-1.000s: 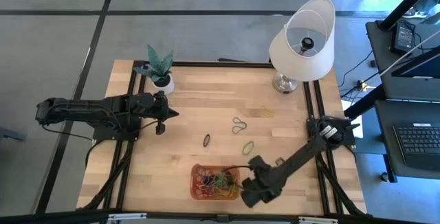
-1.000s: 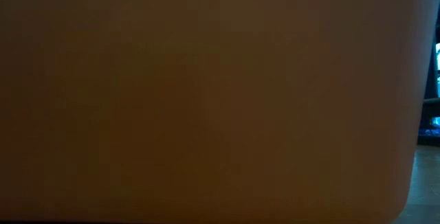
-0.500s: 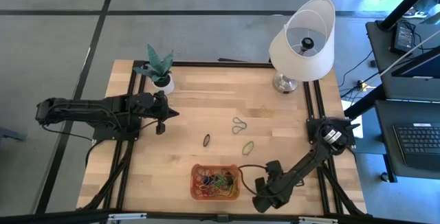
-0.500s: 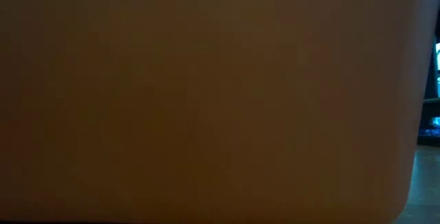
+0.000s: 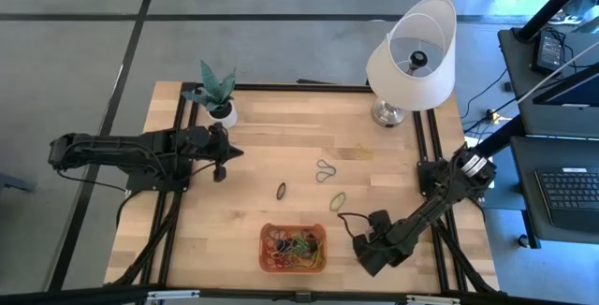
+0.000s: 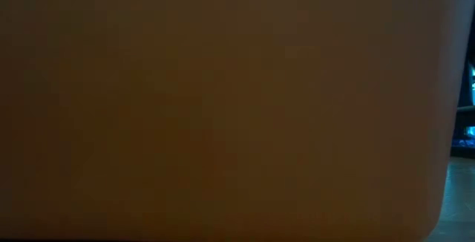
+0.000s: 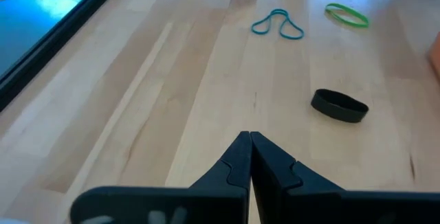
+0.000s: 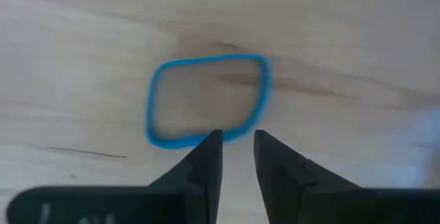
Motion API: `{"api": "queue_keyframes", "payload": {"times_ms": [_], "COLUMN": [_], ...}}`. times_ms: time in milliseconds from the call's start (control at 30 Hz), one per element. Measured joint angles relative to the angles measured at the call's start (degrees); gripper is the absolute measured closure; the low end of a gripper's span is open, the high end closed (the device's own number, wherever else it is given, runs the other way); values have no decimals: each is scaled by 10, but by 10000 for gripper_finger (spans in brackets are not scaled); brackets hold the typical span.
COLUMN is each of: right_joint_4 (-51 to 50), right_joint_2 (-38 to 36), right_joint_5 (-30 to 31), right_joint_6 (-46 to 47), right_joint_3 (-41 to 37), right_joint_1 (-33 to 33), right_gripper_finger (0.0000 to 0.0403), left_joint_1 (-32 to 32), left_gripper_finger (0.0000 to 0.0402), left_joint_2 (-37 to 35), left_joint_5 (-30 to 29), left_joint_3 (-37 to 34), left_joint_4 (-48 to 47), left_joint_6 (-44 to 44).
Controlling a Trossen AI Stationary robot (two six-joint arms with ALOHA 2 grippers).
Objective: Pick and place rubber bands into bin
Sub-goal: Put the bottom blue rubber band into the bin
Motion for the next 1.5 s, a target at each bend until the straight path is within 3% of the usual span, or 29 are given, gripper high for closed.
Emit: {"api": "queue_keyframes", "payload": {"times_ms": [100,333,533,700,900,1067,1200,1500], "right_joint_4": [65,86,81,75,47,39,40,63], "right_joint_2": [-10,-14,-14,-39,-131,-181,-175,-53], "right_joint_5": [4,19,36,47,174,212,233,235], "right_joint_6": [-5,-17,-79,-110,-126,-247,-387,-691], "right_joint_3": [-39,-71,-74,-79,-80,-47,17,227], "right_joint_1": [0,0,-1,-2,-1,-26,-55,-130], "right_gripper_finger": [314,317,390,398,401,402,402,403], "left_joint_1": [0,0,0,0,0,0,0,0], "left_gripper_finger": [400,400,400,400,400,400,400,400], "left_joint_2": [0,0,0,0,0,3,7,14], "left_joint_5": [-13,-23,-50,-74,-74,-42,-32,-2], "left_joint_3": [0,0,0,0,0,0,0,0], "left_joint_4": [0,3,4,5,8,8,7,2], "left_joint_6": [-15,-46,-54,-54,-35,-19,-19,-24]}}
